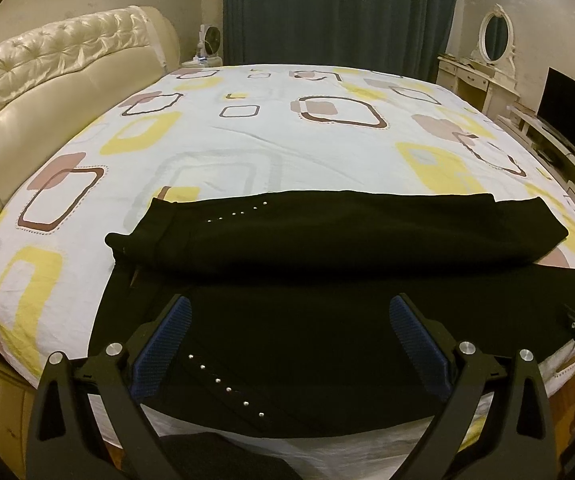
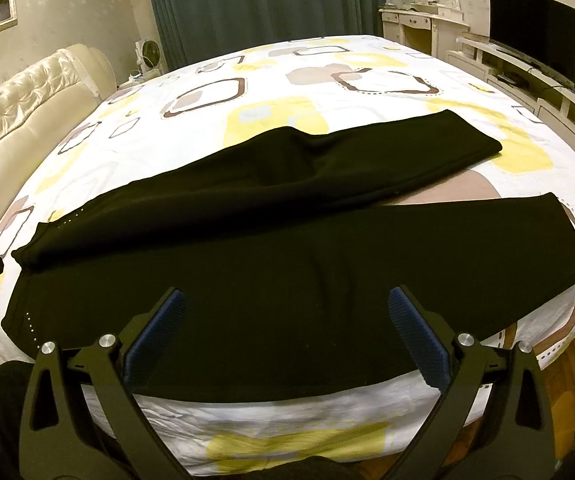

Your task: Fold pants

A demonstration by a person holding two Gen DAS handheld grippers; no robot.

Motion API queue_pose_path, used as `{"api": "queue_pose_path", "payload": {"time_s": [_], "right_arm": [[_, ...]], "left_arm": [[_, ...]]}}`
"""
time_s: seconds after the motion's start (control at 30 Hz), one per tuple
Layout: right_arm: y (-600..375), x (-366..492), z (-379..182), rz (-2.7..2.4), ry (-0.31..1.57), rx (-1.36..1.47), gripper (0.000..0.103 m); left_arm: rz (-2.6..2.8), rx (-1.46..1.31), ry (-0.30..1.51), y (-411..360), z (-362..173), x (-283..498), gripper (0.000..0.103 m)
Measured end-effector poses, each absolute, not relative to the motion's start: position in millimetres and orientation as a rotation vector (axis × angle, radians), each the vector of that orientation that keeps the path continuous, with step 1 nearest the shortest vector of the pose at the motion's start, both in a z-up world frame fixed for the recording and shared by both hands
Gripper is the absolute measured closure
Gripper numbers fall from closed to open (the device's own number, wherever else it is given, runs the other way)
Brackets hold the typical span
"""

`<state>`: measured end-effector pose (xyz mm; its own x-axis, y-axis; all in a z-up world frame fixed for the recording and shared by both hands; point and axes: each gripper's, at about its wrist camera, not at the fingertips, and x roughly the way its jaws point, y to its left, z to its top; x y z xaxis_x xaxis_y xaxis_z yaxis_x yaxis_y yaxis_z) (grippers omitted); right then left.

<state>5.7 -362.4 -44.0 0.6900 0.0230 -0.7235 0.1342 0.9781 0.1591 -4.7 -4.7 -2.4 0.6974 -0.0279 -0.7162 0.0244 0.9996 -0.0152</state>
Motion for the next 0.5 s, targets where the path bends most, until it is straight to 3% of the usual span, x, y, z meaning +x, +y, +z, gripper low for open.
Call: {"api": "queue_pose_path", "payload": {"time_s": [0.5], "right_arm": [[-362.9, 8.0, -47.3, -0.036, 0.824, 0.219, 0.002]], "left_arm": [[-0.047, -0.013, 0.814, -7.2, -2.2, -1.9, 0.004]]}}
